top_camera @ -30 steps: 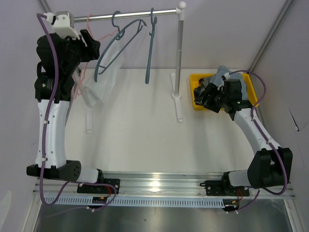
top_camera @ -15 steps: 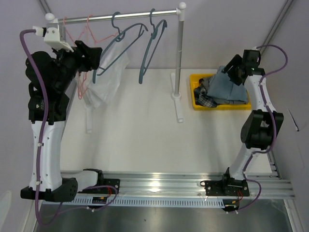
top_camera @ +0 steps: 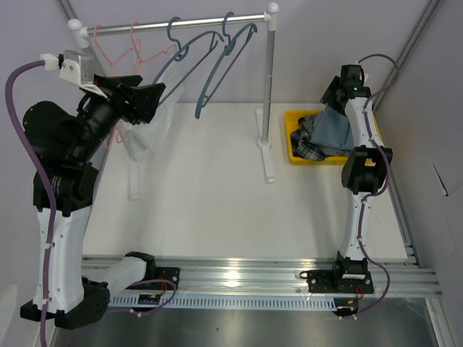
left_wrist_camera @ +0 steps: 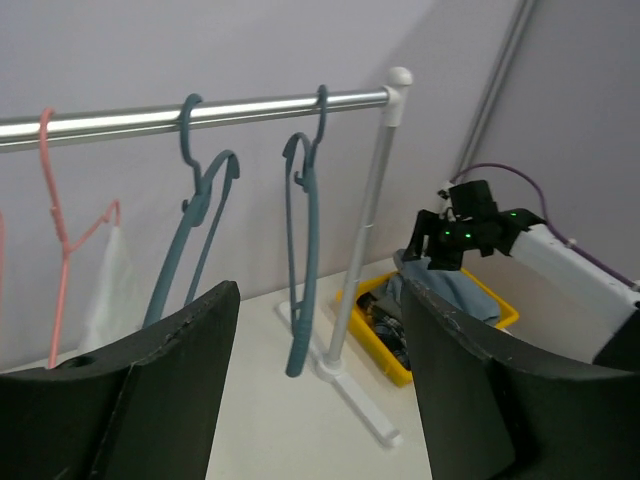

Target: Place the skirt on the hanger

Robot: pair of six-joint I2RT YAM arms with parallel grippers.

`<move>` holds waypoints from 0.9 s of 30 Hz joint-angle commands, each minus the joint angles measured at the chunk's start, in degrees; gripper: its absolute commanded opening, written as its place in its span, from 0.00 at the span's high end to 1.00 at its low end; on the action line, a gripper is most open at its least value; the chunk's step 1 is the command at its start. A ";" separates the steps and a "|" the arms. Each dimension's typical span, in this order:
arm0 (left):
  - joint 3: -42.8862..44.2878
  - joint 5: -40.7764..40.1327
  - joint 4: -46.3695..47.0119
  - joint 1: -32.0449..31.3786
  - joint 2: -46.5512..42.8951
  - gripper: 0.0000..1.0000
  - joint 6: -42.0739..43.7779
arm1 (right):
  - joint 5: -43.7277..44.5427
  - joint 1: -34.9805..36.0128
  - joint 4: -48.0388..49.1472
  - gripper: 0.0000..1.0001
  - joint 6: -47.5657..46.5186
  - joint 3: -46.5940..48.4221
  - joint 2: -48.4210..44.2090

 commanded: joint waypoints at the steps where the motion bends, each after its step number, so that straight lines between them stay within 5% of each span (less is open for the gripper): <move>1: 0.03 2.04 1.89 -2.23 -0.92 0.28 -0.59 | 5.14 0.96 -2.32 0.27 -3.24 5.20 2.53; 10: 0.65 4.68 1.18 -7.15 -0.83 0.29 -0.15 | 9.37 1.41 -1.71 0.31 -7.02 4.41 5.70; 17: -0.76 4.94 1.36 -11.63 0.13 0.29 0.99 | 11.83 0.88 0.49 0.84 -7.03 1.95 2.81; 20: -0.59 4.94 1.18 -14.36 2.24 0.29 1.78 | 11.92 -0.17 1.19 0.97 -5.89 2.04 -1.31; 27: -0.41 9.25 1.18 -16.29 6.55 0.30 2.31 | 11.39 -1.32 3.30 1.00 -5.18 2.13 -9.32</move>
